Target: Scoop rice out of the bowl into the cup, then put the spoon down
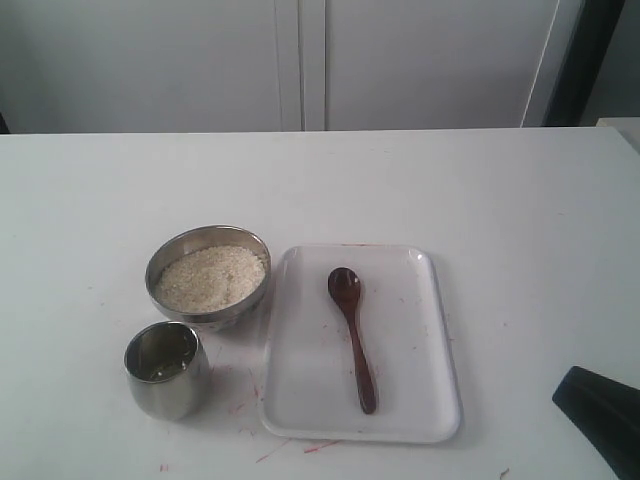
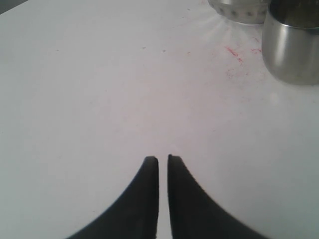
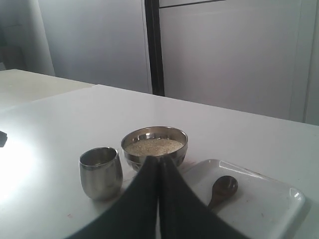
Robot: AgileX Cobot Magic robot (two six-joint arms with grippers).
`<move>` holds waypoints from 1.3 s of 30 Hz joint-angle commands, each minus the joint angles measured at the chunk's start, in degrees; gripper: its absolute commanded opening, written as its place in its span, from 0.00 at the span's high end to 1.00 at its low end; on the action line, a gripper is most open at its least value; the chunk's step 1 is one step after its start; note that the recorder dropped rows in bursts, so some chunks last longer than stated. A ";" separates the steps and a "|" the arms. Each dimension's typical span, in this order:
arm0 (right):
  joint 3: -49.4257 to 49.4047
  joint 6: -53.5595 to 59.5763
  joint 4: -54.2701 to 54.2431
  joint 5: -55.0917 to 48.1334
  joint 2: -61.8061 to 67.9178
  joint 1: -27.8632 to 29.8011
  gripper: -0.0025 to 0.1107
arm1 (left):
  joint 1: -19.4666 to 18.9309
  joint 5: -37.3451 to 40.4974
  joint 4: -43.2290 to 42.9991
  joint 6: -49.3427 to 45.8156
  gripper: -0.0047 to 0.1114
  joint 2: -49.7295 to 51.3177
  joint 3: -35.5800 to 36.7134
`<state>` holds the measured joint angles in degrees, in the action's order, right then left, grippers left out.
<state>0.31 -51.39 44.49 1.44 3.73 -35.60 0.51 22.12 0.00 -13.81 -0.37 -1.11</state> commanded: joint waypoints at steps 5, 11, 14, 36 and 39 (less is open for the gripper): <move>-0.31 0.54 -11.31 -9.22 -0.21 0.27 0.98 | 0.22 2.77 0.32 0.33 0.84 0.37 0.53; -0.31 33.25 -30.60 -9.80 -0.21 0.27 0.98 | 0.22 2.77 0.32 0.33 0.84 0.37 0.53; -0.31 50.15 -42.57 -7.63 -0.21 0.27 0.98 | 0.22 2.77 0.32 0.33 0.84 0.37 0.53; -0.31 49.72 -41.71 -18.44 -0.21 0.27 0.98 | 0.22 2.77 0.32 0.33 0.84 0.37 0.53; -0.31 49.72 -41.71 -18.44 -0.21 0.27 0.98 | 0.22 2.77 0.32 0.33 0.84 0.37 0.53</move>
<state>0.31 -1.37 2.46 -17.07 3.73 -35.60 0.51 22.12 0.00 -13.81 -0.37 -1.11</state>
